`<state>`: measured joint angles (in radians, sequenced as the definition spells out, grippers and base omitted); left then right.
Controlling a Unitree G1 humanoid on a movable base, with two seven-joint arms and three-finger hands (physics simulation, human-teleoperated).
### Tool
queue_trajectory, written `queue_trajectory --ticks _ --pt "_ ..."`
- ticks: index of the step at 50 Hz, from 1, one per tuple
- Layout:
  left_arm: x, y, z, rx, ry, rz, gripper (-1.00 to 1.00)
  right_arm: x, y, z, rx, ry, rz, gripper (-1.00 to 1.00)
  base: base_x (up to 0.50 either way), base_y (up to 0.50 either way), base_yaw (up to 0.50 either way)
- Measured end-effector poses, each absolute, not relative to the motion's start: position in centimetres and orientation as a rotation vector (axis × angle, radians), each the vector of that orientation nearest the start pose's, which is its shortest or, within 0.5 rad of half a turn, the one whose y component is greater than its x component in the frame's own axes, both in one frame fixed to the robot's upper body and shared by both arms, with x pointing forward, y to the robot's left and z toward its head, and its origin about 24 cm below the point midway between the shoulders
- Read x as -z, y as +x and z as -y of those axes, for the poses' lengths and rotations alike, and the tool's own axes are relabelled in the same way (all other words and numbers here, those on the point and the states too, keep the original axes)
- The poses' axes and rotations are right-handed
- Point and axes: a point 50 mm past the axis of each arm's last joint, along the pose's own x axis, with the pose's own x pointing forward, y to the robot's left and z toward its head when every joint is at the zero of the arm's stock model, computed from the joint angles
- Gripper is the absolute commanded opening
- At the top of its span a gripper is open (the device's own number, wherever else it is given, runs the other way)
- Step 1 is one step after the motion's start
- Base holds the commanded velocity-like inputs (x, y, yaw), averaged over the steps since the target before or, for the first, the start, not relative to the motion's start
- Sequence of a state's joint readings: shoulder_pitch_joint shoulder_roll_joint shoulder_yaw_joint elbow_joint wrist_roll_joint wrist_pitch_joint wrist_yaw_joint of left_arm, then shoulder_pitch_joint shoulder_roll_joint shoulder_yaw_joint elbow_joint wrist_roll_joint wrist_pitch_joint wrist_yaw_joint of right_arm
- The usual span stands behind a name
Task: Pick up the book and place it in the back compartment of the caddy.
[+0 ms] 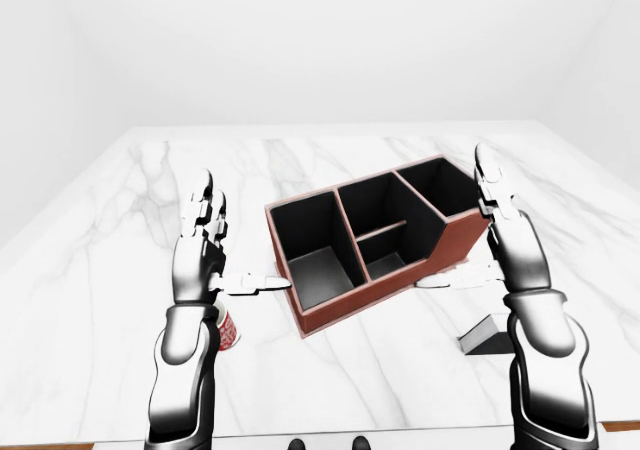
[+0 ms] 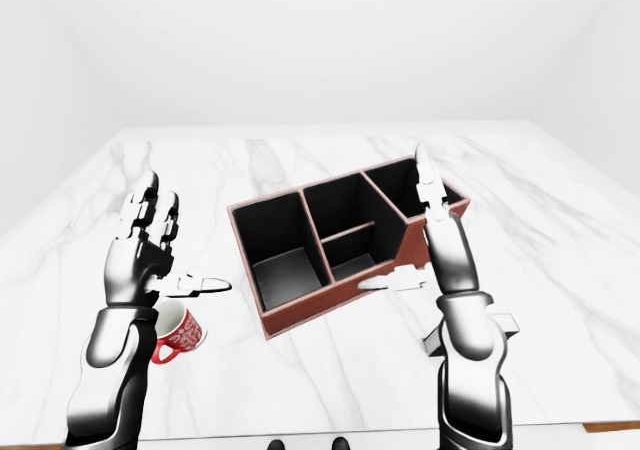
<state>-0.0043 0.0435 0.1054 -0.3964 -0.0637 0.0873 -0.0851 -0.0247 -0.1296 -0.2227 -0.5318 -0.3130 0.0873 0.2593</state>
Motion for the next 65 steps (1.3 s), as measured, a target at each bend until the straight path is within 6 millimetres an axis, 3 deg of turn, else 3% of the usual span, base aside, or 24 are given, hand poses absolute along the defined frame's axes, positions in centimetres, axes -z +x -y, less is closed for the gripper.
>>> queue_trajectory --ticks 36,65 --pt "-12.2 24.3 -17.3 0.006 0.014 0.296 1.0 -18.2 21.9 21.1 0.059 -0.723 0.397 1.0 0.0 0.0 0.0" --pt "-12.0 24.5 -17.3 0.006 0.016 0.284 1.0 -16.3 21.7 22.9 0.077 -0.869 0.217 1.0 0.0 0.0 0.0"
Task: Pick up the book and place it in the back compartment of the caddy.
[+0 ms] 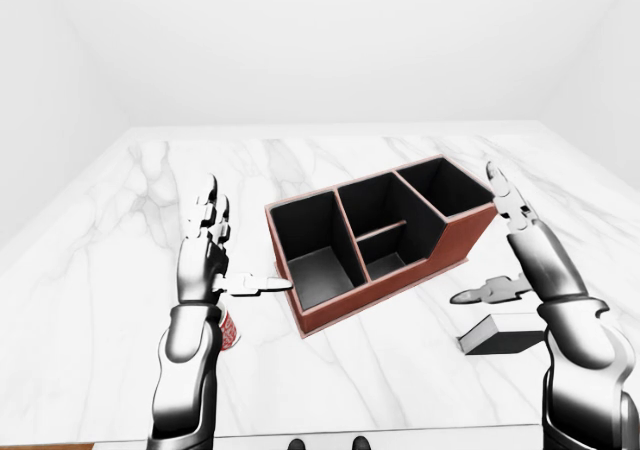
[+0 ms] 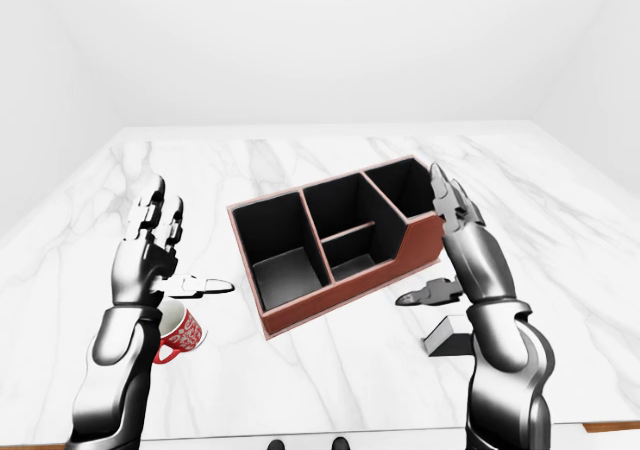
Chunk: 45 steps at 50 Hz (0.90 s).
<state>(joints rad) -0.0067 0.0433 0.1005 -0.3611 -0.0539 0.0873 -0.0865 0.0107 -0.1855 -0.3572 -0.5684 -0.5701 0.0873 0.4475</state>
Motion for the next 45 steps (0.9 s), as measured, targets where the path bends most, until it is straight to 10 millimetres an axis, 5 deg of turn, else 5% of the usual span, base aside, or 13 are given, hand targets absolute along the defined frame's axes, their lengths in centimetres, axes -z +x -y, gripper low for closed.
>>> queue_trajectory --ticks 45 --pt "-10.6 24.9 -17.2 0.008 0.023 0.224 1.0 -13.8 20.9 24.1 0.015 -0.927 0.015 1.0 0.0 0.0 0.0"
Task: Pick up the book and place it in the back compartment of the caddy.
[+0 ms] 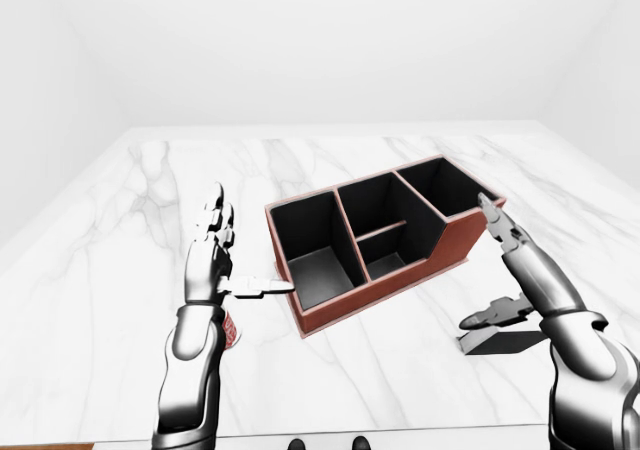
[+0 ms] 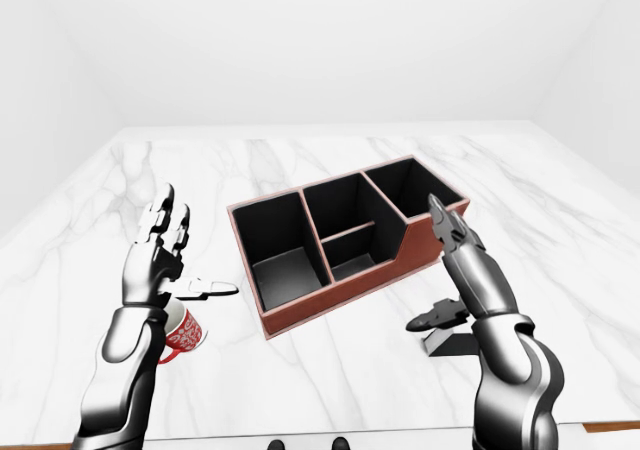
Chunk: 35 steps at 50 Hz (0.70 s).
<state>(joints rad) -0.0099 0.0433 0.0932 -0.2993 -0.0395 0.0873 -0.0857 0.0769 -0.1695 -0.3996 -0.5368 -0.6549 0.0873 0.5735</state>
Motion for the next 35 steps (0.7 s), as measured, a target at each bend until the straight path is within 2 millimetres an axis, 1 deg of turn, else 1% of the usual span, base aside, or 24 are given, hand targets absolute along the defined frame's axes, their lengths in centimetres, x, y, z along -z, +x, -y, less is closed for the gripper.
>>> queue_trajectory --ticks 35 --pt "-9.9 25.1 -17.1 0.01 0.029 0.192 1.0 -11.3 20.3 24.9 -0.027 -0.925 -0.138 1.0 0.0 0.0 0.0"
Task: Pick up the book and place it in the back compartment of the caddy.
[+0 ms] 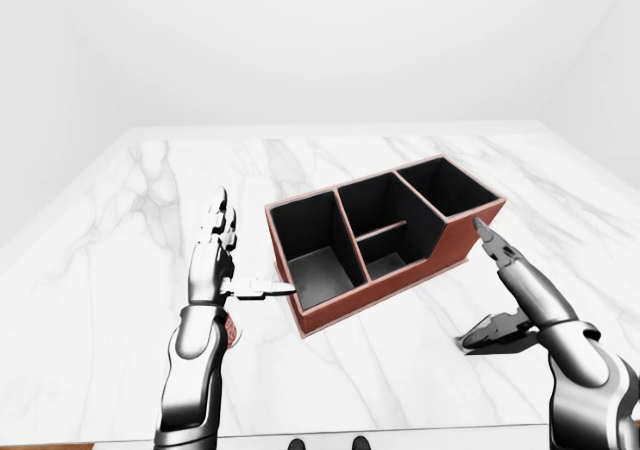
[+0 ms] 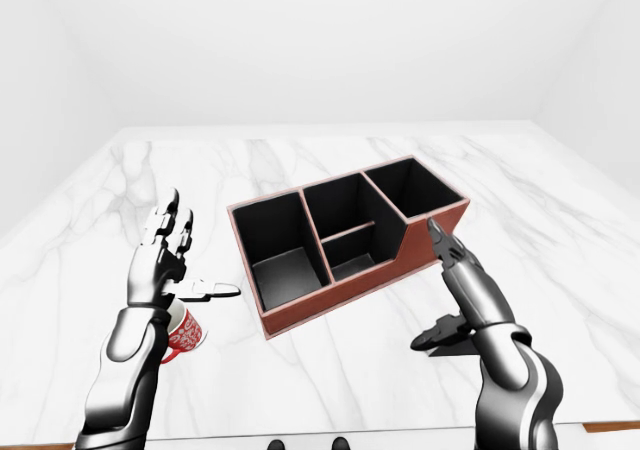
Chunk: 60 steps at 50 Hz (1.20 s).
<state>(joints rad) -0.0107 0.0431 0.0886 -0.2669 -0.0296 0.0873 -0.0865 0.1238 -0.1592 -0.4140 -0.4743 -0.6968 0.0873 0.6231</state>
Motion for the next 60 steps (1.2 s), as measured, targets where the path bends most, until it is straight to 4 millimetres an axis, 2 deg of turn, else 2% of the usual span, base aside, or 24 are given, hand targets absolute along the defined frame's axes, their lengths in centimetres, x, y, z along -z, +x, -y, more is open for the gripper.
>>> queue_trajectory --ticks 29,60 --pt "-9.7 25.1 -17.0 0.012 0.032 0.183 1.0 -9.4 19.9 26.1 -0.005 -0.951 -0.256 1.0 0.0 0.0 0.0" --pt "-9.4 25.1 -17.0 0.014 0.034 0.172 1.0 -8.2 20.2 27.2 0.001 -0.972 -0.289 1.0 0.0 0.0 0.0"
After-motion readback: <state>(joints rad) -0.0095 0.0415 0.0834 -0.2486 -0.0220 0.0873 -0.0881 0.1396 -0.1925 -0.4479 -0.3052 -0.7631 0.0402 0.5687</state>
